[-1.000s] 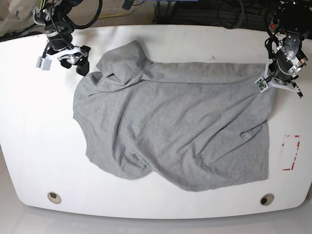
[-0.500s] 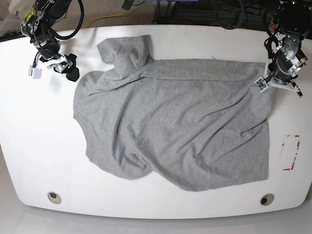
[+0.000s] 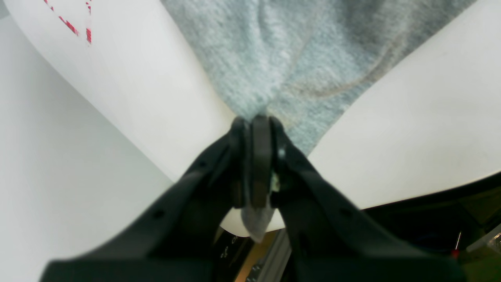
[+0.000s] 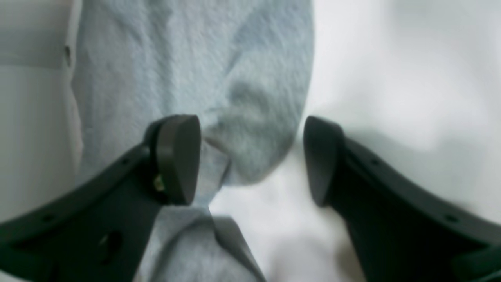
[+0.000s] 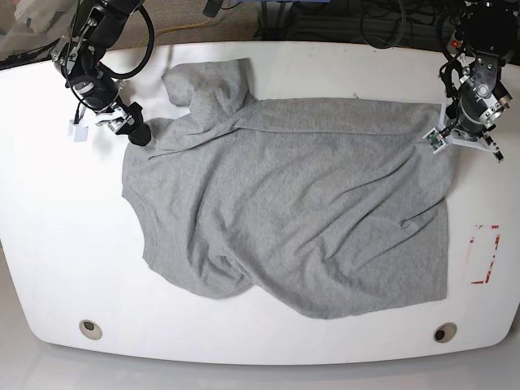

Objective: Fold the T-shirt properly
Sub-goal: 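Hold the shirt edge with both grippers and tug it taut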

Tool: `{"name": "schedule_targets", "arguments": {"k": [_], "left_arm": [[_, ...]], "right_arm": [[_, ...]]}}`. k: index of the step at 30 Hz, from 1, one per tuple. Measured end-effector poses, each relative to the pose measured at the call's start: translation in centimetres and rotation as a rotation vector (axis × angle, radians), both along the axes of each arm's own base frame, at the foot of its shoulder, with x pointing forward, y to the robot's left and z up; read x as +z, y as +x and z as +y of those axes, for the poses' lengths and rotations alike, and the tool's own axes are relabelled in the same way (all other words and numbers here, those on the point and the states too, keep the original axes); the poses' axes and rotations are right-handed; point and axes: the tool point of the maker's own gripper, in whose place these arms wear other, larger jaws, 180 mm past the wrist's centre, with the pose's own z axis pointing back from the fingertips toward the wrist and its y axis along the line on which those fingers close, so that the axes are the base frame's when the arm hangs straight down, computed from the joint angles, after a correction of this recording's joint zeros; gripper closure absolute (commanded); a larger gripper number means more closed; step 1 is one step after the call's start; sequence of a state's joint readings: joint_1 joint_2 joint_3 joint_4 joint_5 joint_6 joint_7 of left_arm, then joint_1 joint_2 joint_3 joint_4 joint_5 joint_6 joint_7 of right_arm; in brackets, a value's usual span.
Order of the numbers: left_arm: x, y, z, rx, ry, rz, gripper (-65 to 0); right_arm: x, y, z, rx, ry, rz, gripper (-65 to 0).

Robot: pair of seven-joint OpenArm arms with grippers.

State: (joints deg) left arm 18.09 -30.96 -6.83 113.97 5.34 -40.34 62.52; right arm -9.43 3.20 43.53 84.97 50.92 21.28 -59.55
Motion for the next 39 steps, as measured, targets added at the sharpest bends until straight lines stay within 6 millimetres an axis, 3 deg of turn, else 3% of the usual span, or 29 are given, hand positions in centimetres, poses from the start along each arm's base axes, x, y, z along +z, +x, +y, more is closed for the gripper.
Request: {"name": "schedule_targets", "arguments": {"k": [6, 8, 11, 14, 16, 19, 22, 28, 33, 36, 39], "left_arm": [[0.0, 0.0, -0.1, 0.001, -0.003, 0.000, 0.0], [0.0, 0.0, -0.1, 0.000, -0.002, 0.000, 0.0], [-0.1, 0.0, -0.2, 0.002, -0.008, -0.001, 0.0], [-0.3, 0.2, -0.9, 0.020, -0.058, -0.030, 0.0], [-0.1, 0.4, -1.0, 0.045, -0.095, -0.059, 0.0], [0.6, 0.7, 0.0, 0.111, -0.120, -0.119, 0.0], [0.8, 0.9, -0.1, 0.153, -0.175, -0.171, 0.0], [0.9, -0.1, 1.1, 0.308, -0.257, -0.258, 0.0], [0.5, -1.3, 1.8, 0.339, -0.247, -0.244, 0.0], [0.1, -1.1, 1.0, 0.370, -0.281, -0.254, 0.0], [0.6, 0.9, -0.7, 0.378, -0.349, -0.307, 0.0]], "right_arm": [[-0.5, 2.1, 0.6, -0.017, 0.067, -0.020, -38.4], [-0.5, 2.6, 1.0, -0.009, 0.076, -0.028, -35.2], [-0.7, 2.8, 1.7, 0.016, 0.075, -0.020, -23.1], [-1.2, 2.5, 2.0, 0.038, 0.058, 0.007, -6.7], [-1.2, 2.4, 2.0, 0.035, 0.060, 0.009, 0.0], [-1.0, 2.3, 1.8, 0.032, 0.050, 0.007, 0.0], [-0.8, 0.5, 1.0, 0.041, -0.011, 0.036, 0.0], [2.4, -2.6, -0.5, 0.073, -0.172, 0.008, 0.0], [5.5, -4.3, -0.1, 0.126, -0.282, -0.027, 0.0], [7.1, -4.2, -0.1, 0.144, -0.333, -0.061, 0.0], [8.7, -2.3, -0.3, 0.156, -0.369, -0.120, 0.0]]}}
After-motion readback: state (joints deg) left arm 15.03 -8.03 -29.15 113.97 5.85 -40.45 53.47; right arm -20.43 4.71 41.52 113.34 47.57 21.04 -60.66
